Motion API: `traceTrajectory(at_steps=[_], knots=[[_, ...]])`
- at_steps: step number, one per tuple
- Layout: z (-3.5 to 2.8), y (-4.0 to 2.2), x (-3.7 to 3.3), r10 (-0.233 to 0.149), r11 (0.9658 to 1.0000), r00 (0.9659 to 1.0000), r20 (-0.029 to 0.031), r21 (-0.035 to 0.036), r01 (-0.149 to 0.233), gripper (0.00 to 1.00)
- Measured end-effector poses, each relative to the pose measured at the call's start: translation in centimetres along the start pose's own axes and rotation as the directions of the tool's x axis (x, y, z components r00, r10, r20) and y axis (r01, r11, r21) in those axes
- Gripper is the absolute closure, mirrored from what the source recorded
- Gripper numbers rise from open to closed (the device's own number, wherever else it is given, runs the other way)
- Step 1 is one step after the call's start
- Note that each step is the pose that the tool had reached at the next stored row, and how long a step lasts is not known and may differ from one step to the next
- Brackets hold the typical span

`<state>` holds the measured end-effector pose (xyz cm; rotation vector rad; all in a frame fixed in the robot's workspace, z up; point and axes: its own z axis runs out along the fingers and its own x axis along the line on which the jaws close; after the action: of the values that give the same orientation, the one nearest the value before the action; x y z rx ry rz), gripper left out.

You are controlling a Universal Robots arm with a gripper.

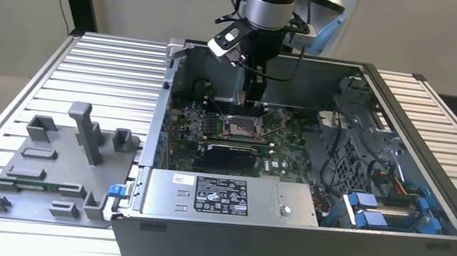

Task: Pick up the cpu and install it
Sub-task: 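Place the cpu into insertion slot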

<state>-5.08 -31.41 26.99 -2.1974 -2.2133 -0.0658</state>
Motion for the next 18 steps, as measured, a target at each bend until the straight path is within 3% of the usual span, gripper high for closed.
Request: traceTrajectory(at_steps=[9,18], knots=[[1.63,-0.02,0.01,0.002,1.0000,1.0000,-0.0015,0.0003,-0.002,1.00],[2.64,0.10,-0.20,0.019,0.9998,0.9998,-0.0013,0.0092,-0.019,1.00]])
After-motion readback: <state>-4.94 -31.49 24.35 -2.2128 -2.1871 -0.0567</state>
